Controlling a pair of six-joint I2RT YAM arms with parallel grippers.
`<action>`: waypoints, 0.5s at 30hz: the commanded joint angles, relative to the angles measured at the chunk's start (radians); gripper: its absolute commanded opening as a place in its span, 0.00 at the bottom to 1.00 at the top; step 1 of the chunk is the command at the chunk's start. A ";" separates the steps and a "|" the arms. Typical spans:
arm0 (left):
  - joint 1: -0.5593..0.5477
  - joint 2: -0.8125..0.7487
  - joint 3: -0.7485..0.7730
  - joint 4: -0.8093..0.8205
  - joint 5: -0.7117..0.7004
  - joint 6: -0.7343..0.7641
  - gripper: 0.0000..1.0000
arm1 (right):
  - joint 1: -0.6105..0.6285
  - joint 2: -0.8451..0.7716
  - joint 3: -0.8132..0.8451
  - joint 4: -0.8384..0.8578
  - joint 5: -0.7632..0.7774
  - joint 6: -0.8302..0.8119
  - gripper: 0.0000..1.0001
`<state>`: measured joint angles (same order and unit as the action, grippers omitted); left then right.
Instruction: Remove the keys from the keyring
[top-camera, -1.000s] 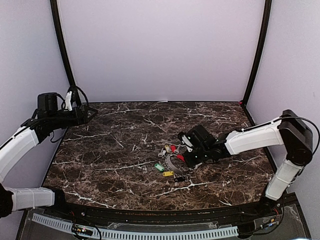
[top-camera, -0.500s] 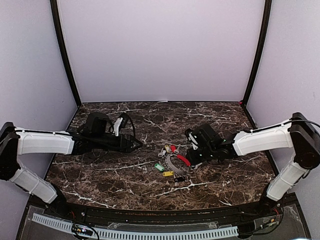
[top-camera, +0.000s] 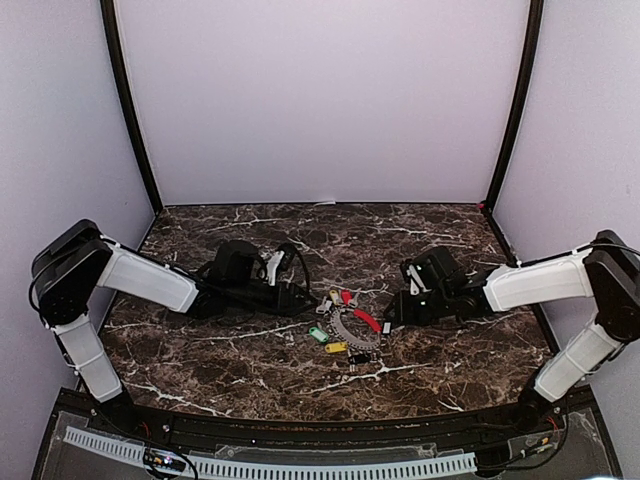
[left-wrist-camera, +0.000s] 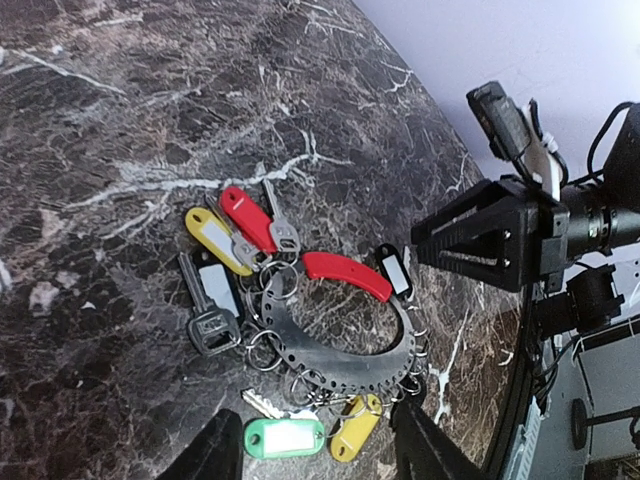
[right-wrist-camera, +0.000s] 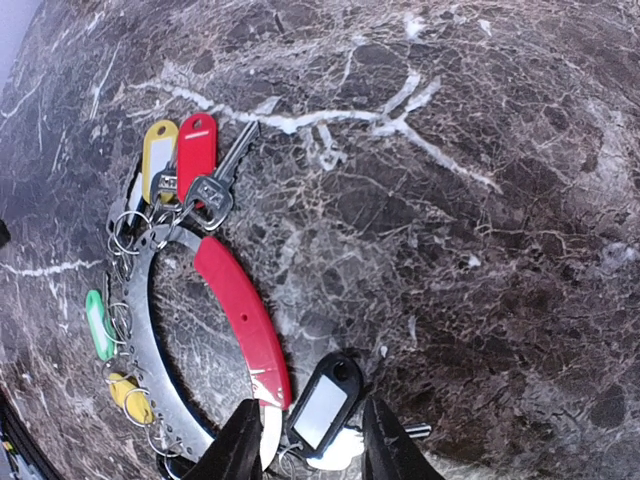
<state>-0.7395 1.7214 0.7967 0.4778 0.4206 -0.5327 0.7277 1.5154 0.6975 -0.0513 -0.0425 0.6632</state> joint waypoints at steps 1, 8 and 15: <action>-0.024 0.061 0.044 0.079 0.051 -0.021 0.51 | -0.037 0.031 -0.027 0.099 -0.084 0.027 0.37; -0.034 0.179 0.123 0.076 0.070 -0.028 0.48 | -0.074 0.069 -0.050 0.149 -0.110 0.043 0.37; -0.035 0.274 0.206 0.015 0.062 -0.003 0.43 | -0.076 0.120 -0.087 0.237 -0.180 0.082 0.34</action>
<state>-0.7704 1.9667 0.9565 0.5220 0.4744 -0.5552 0.6567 1.5974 0.6472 0.1032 -0.1642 0.7055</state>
